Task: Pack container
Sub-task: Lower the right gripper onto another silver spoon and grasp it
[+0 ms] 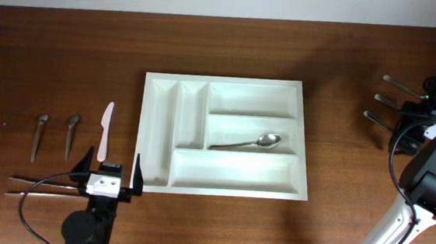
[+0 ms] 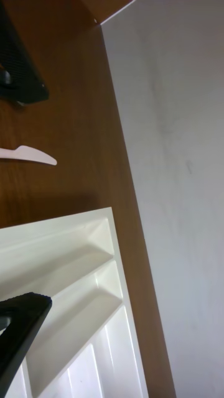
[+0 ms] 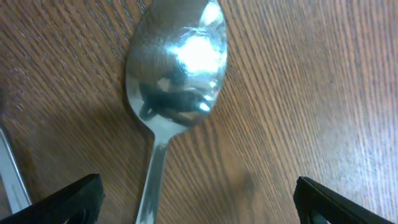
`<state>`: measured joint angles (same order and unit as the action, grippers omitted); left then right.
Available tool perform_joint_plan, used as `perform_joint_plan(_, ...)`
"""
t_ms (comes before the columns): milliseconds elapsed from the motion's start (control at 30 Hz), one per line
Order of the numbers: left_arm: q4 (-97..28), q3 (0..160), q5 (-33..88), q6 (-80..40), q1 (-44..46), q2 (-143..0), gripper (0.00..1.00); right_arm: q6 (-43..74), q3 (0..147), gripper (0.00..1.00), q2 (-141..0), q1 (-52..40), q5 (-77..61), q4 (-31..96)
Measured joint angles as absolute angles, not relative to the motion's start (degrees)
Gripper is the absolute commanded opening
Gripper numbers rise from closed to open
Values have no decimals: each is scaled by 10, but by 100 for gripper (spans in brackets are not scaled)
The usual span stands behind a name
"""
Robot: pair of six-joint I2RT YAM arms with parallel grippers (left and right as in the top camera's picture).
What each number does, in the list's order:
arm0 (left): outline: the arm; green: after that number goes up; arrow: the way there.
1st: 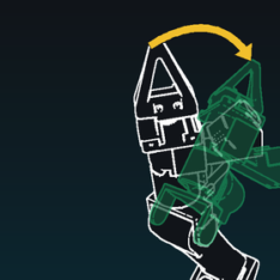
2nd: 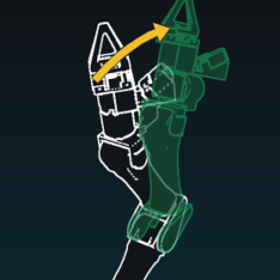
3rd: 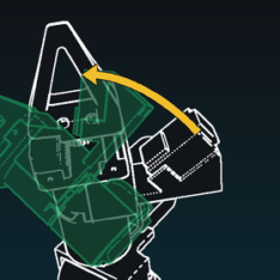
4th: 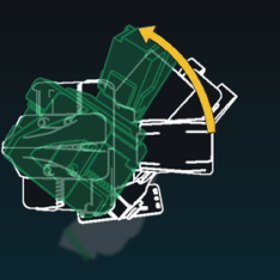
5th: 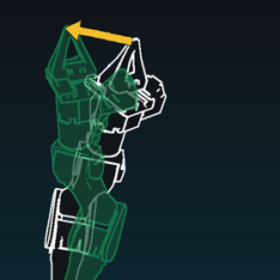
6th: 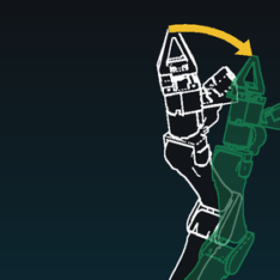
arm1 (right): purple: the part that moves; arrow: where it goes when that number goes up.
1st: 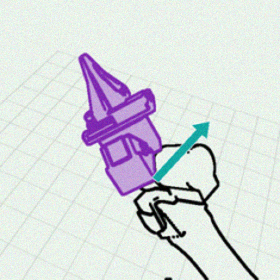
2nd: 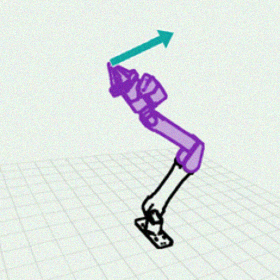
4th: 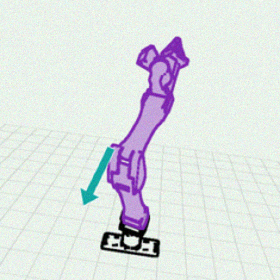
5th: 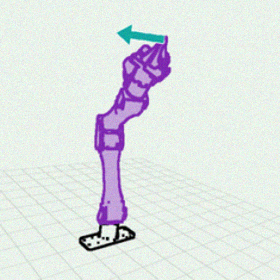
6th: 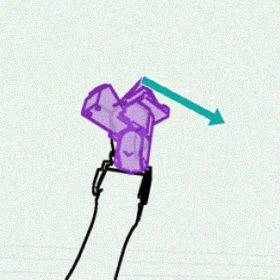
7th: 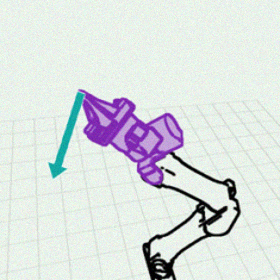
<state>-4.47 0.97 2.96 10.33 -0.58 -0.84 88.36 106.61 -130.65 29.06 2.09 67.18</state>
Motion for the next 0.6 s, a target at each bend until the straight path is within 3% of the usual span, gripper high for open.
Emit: perform_joint_plan(600, -45, 10, 30, 103, -6, -8, 99, 885, 1063, 99, -1317, 289, 32, 663)
